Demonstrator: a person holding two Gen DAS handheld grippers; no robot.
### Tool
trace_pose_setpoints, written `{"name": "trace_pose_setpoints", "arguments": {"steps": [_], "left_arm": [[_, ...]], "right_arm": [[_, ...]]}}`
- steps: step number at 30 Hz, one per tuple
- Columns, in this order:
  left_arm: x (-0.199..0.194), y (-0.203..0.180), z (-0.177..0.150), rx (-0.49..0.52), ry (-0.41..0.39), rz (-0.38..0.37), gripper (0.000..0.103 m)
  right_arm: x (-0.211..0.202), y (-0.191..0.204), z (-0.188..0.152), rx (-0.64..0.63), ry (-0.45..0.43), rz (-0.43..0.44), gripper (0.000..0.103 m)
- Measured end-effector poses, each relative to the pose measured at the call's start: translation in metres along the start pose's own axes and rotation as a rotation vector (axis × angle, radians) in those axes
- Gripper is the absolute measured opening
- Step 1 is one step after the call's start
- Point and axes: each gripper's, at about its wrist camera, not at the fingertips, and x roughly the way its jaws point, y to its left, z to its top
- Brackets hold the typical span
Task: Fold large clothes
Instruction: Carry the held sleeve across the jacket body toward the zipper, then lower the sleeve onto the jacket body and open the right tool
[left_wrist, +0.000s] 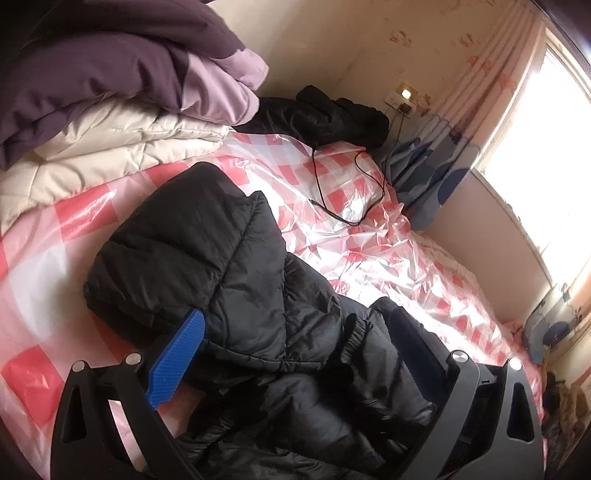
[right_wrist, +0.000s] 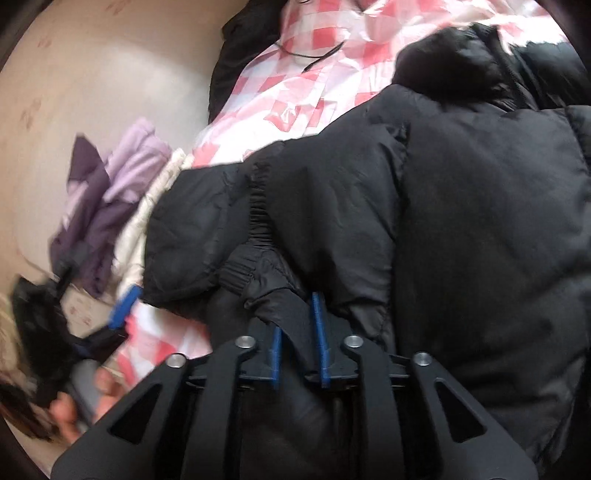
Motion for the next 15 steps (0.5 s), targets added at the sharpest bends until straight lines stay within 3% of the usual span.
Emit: {"name": "trace_pose_setpoints", "arguments": {"steps": [2, 3, 4, 5, 8, 11, 13, 15], "left_arm": [[0.001, -0.003, 0.003, 0.053, -0.001, 0.025, 0.096], [0.002, -0.004, 0.004, 0.08, 0.0, 0.036, 0.096], [0.003, -0.004, 0.005, 0.095, 0.002, 0.043, 0.096], [0.004, -0.004, 0.006, 0.109, 0.003, 0.054, 0.096], [0.007, -0.002, 0.004, 0.108, 0.021, 0.058, 0.096], [0.012, -0.007, 0.001, 0.158, 0.048, 0.069, 0.096], [0.014, -0.013, -0.002, 0.207, 0.052, 0.085, 0.096], [0.016, -0.017, -0.006, 0.236, 0.062, 0.087, 0.096]], "right_arm": [[-0.02, 0.009, -0.001, -0.007, -0.034, 0.042, 0.051], [-0.032, 0.014, -0.005, -0.022, -0.067, 0.069, 0.078], [-0.043, 0.018, -0.009, -0.036, -0.099, 0.08, 0.091], [-0.054, 0.02, -0.014, -0.055, -0.134, 0.06, 0.093], [-0.06, 0.014, -0.014, -0.037, -0.1, -0.01, 0.095], [-0.097, 0.009, -0.02, -0.023, -0.222, -0.08, 0.095], [-0.12, -0.011, -0.025, 0.048, -0.302, -0.189, 0.095], [-0.114, -0.042, -0.02, 0.151, -0.272, -0.191, 0.095]]}}
